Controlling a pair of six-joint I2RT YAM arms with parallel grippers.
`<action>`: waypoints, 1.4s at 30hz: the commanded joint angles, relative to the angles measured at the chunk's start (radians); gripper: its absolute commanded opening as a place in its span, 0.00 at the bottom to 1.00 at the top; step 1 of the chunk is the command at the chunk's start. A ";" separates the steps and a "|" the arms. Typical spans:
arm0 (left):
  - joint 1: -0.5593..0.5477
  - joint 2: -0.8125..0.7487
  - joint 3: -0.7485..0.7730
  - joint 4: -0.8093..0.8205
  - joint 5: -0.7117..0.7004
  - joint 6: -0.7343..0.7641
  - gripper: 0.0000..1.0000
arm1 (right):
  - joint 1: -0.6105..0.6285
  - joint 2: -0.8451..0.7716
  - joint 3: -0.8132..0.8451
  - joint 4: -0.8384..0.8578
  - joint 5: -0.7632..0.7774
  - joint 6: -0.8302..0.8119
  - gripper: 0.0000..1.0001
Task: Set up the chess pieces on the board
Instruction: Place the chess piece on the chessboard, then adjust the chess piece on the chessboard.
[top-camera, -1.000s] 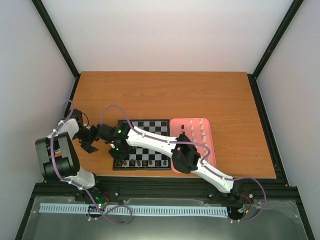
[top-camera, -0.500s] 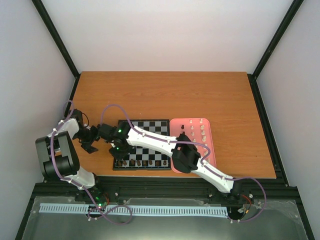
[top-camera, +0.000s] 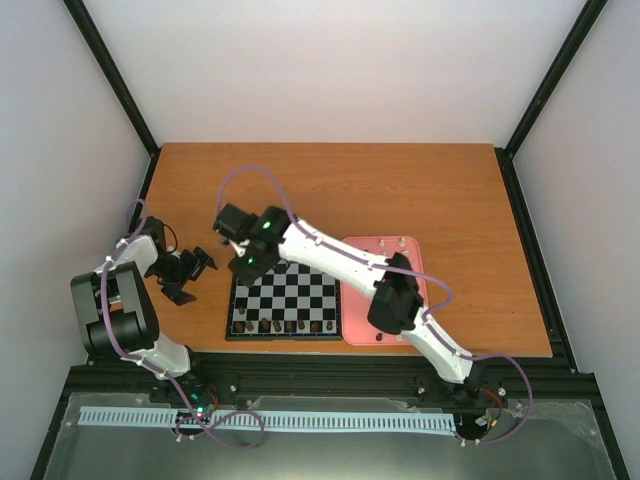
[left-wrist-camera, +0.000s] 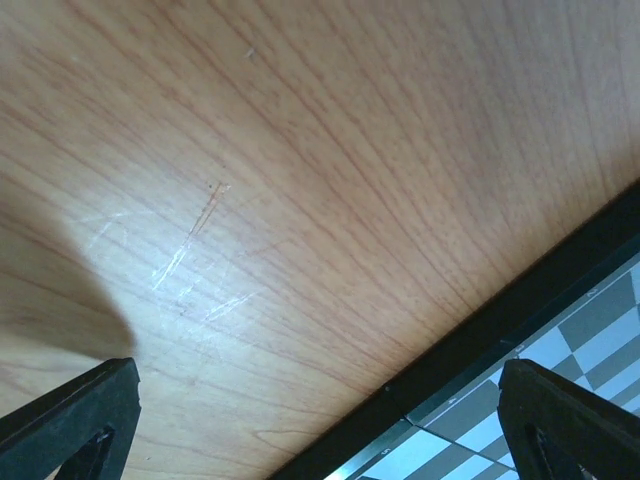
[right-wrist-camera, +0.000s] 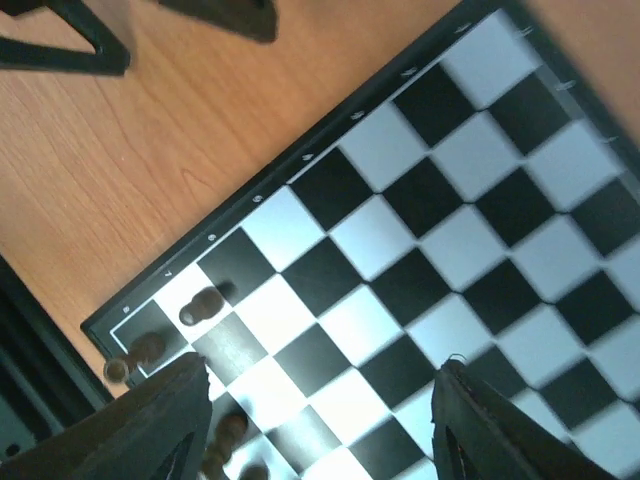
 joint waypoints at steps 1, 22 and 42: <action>0.008 -0.012 0.050 -0.023 -0.008 0.024 1.00 | -0.071 -0.161 -0.057 -0.038 -0.027 -0.106 0.62; 0.008 -0.115 0.105 -0.185 -0.164 0.092 1.00 | -0.099 -0.079 -0.282 0.155 -0.368 -0.250 0.05; 0.008 -0.185 0.076 -0.192 -0.121 0.090 1.00 | -0.048 0.044 -0.237 0.210 -0.465 -0.200 0.04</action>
